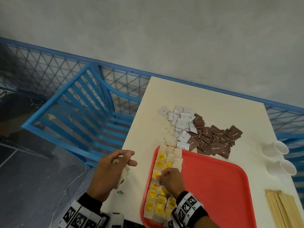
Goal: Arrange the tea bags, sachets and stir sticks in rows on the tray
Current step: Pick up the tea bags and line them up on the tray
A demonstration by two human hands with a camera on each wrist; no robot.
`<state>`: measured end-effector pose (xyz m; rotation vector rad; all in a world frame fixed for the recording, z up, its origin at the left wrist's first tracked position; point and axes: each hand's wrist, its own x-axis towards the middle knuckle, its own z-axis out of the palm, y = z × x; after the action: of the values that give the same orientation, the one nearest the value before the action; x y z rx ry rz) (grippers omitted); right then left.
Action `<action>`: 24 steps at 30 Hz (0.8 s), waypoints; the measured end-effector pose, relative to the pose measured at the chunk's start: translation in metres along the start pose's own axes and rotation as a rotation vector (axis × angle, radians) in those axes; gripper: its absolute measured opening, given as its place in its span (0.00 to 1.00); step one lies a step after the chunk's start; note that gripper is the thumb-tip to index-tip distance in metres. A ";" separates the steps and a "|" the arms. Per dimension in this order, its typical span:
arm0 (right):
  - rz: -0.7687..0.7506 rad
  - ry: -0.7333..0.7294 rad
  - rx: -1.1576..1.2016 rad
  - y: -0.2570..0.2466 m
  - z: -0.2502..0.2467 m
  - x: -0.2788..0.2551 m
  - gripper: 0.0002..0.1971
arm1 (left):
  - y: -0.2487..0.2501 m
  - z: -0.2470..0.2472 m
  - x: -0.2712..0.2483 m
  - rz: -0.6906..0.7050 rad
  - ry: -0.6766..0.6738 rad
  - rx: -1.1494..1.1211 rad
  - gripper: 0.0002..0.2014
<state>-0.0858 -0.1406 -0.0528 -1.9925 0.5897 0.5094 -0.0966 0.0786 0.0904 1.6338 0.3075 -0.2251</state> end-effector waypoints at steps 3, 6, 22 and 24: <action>-0.067 0.026 -0.230 0.001 0.002 -0.004 0.12 | 0.004 0.003 -0.001 -0.004 -0.020 -0.041 0.08; -0.210 0.014 -0.378 -0.019 -0.004 -0.017 0.13 | 0.012 0.008 -0.001 -0.010 -0.075 -0.143 0.10; -0.546 -0.744 -0.121 -0.068 -0.087 -0.128 0.14 | 0.001 0.018 0.039 -0.370 -0.007 -1.031 0.13; -0.547 -0.755 -0.102 -0.071 -0.105 -0.136 0.12 | -0.025 0.031 0.039 -0.497 0.071 -1.039 0.14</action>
<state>-0.1406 -0.1775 0.1211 -1.7658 -0.4408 0.8798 -0.0675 0.0524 0.0513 0.5197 0.7399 -0.3107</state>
